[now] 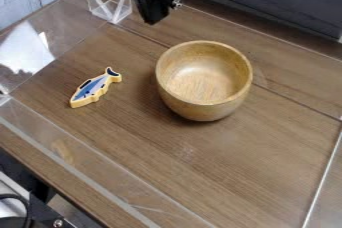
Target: Remove the blue fish from inside the brown bowl and put it on the table
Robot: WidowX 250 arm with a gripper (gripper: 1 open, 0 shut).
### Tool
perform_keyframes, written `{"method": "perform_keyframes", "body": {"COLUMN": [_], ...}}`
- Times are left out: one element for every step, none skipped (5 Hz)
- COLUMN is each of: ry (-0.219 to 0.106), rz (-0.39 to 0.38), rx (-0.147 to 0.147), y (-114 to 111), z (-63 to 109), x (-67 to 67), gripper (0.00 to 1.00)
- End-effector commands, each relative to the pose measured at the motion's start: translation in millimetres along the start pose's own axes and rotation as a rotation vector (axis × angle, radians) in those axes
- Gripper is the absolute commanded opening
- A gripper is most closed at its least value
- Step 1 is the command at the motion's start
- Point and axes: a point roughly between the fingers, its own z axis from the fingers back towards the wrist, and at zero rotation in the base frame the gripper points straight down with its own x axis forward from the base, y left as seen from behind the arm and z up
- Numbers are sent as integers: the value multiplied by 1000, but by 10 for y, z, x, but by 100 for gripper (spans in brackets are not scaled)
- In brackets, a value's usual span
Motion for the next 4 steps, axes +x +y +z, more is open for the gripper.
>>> {"method": "perform_keyframes", "body": {"ry": [-29, -14, -9, -4], "rz": [7, 16, 1, 26], "rx": [16, 9, 9, 9], "y": [25, -5, -57, -87], "z": [82, 44, 31, 79], "x": [-53, -147, -161, -188], "gripper": [100, 100, 100, 100]}}
